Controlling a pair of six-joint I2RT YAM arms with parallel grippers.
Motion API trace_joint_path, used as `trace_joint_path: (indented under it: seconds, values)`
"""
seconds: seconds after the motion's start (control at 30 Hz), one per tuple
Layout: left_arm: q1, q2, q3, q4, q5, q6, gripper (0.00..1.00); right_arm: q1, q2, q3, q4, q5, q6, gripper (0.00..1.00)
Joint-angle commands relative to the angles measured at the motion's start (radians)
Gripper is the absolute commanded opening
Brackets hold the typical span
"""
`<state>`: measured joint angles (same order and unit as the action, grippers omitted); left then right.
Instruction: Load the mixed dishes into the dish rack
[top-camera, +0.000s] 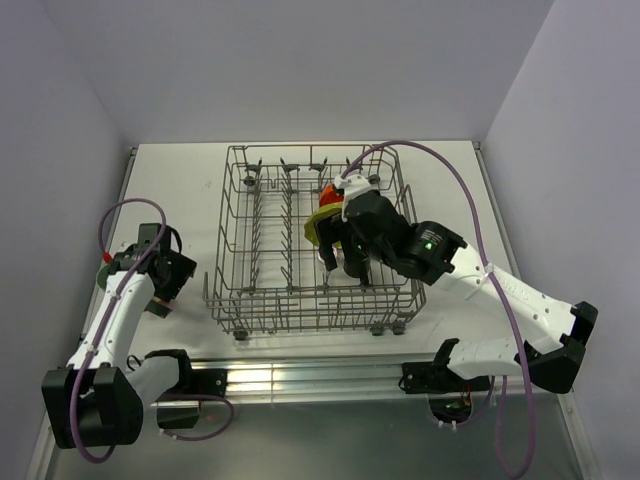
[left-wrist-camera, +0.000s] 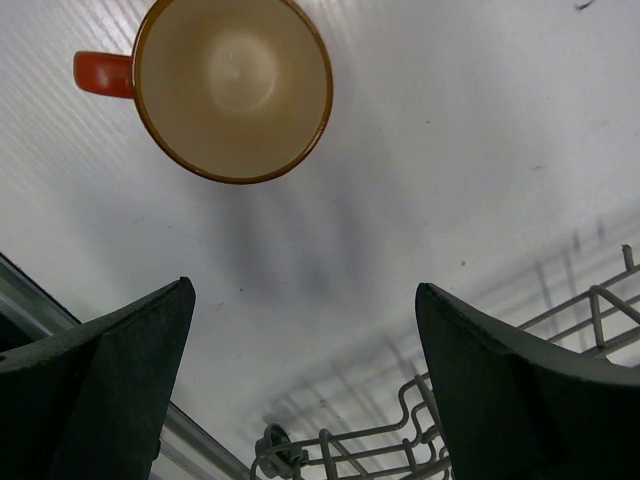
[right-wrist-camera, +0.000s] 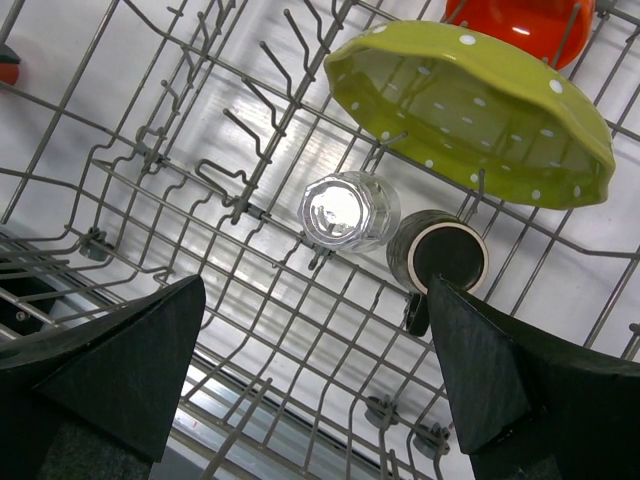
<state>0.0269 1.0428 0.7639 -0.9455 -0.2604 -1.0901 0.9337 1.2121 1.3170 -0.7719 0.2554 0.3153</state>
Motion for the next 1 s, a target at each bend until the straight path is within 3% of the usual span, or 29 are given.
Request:
trace_joint_path:
  seconds: [0.0, 0.3, 0.97]
  values:
    - [0.004, -0.024, -0.034, 0.040, -0.008, -0.073, 0.99, 0.005, -0.013, 0.044, -0.004, -0.002, -0.015, 1.00]
    - [0.004, 0.054, -0.018, -0.007, -0.071, -0.140, 0.99, 0.007, -0.008, 0.060, -0.006, -0.002, -0.025, 1.00]
    - [0.034, 0.229, 0.006, 0.099, -0.115, -0.116, 0.99, 0.005, -0.010, 0.048, -0.012, 0.001, -0.038, 1.00]
